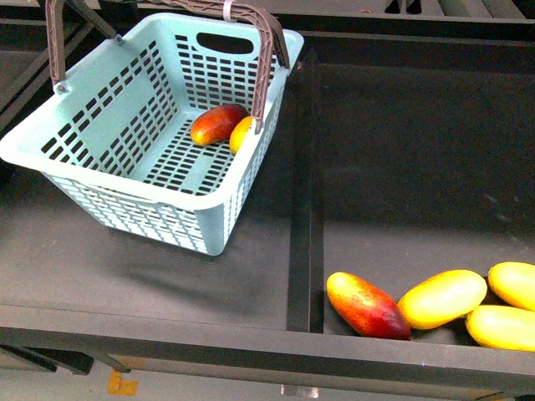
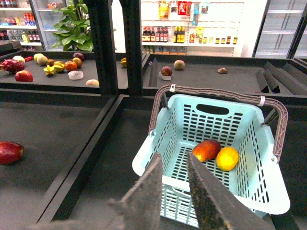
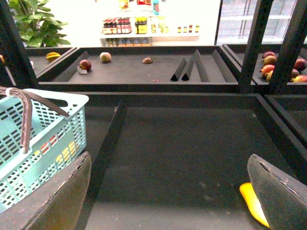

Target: Pick lemon and mango into basket

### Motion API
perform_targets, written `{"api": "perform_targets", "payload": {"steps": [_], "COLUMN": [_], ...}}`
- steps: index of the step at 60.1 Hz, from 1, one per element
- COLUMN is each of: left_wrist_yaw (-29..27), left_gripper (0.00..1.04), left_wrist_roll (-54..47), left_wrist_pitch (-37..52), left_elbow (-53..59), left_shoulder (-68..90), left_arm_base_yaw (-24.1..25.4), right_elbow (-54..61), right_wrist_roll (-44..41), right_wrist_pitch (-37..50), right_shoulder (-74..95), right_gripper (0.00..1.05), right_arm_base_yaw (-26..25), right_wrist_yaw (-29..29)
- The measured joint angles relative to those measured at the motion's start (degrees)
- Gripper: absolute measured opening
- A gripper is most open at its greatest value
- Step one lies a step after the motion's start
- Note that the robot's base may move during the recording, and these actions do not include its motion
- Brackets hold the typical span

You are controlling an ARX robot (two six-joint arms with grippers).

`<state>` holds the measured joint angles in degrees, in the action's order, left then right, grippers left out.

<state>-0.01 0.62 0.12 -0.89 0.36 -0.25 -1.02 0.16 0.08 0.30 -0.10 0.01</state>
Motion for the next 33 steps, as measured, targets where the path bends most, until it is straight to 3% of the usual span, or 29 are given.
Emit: {"api": "perform_targets", "payload": {"steps": [4,9,21,33], "left_wrist_yaw": [0.0,0.0,0.0,0.0], "left_gripper": [0.35,0.59,0.99,0.98], "left_wrist_roll": [0.0,0.0,0.0,-0.1], "left_wrist_pitch": [0.0,0.0,0.0,0.0], "left_elbow": [0.0,0.0,0.0,0.0], "left_shoulder": [0.0,0.0,0.0,0.0], "left_arm_base_yaw": [0.0,0.0,0.0,0.0], "right_elbow": [0.0,0.0,0.0,0.0], "right_wrist_roll": [0.0,0.0,0.0,0.0], "right_wrist_pitch": [0.0,0.0,0.0,0.0], "right_shoulder": [0.0,0.0,0.0,0.0], "right_gripper": [0.96,0.96,0.96,0.96], "right_arm_base_yaw": [0.0,0.0,0.0,0.0], "right_wrist_yaw": [0.0,0.0,0.0,0.0]}}
